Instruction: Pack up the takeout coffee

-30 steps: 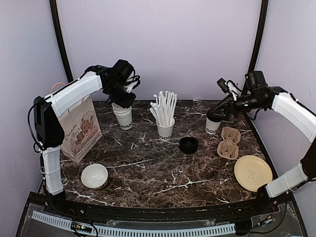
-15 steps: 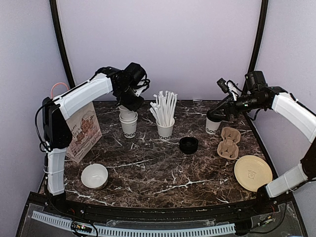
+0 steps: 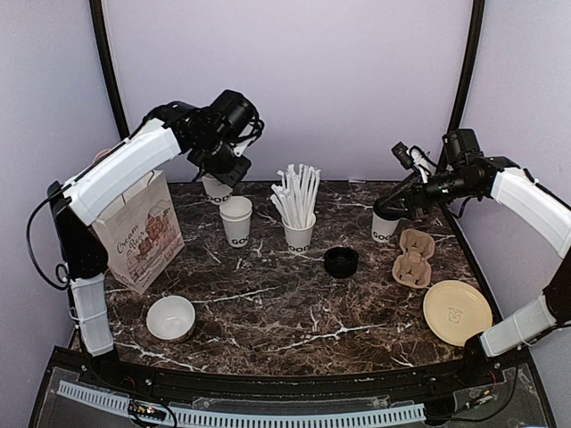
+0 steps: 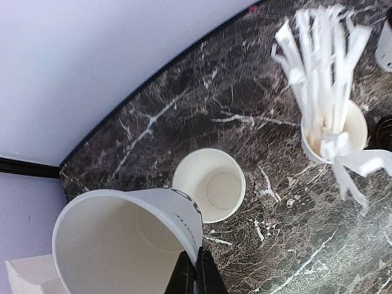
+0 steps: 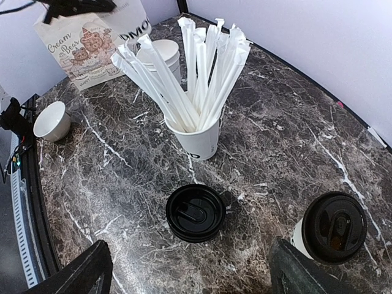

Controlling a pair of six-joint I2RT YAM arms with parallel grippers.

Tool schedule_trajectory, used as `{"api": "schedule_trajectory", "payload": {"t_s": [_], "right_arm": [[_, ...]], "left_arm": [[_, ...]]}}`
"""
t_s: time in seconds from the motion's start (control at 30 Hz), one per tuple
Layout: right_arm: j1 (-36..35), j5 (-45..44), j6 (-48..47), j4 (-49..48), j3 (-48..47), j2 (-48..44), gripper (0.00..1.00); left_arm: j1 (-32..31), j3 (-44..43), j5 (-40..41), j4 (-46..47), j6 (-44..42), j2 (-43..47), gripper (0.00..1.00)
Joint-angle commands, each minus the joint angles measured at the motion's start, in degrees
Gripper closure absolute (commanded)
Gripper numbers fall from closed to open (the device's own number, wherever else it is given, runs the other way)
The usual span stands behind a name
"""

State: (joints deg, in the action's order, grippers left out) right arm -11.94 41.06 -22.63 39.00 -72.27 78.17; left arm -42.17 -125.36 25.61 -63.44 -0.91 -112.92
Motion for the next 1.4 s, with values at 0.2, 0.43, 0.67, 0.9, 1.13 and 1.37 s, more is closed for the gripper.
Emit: {"api": "schedule_trajectory", "payload": {"t_s": [0.2, 0.43, 0.67, 0.9, 1.13, 1.37], "right_arm": [[0.3, -1.7, -4.6, 4.4, -0.2, 0.4, 0.10], [0.2, -2.0, -5.3, 4.4, 1.6, 1.1, 0.11], [-3.0, -9.4, -8.6, 5.3, 2.1, 2.4, 0.15], [-9.4, -18.0, -12.5, 5.5, 4.4, 2.3, 0.21], [-12.9, -20.7, -15.2, 6.5, 3.8, 5.1, 0.31], [-14.2, -20.9, -14.9, 6.0, 2.9, 7.4, 0.33]], "left_arm": [[-11.7, 8.6, -12.7, -0.3, -7.2, 22.7, 1.00], [-21.5, 20.5, -25.9, -2.2, -9.0, 28.0, 1.00], [-26.7, 26.8, -31.8, 4.9, -12.4, 21.5, 1.00], [-29.3, 28.5, -29.5, 12.2, -16.1, 12.6, 0.99], [-29.8, 33.6, -28.7, 19.2, -18.1, 9.9, 0.98], [-30.0, 39.0, -26.4, 23.7, -18.2, 9.8, 0.99]]}}
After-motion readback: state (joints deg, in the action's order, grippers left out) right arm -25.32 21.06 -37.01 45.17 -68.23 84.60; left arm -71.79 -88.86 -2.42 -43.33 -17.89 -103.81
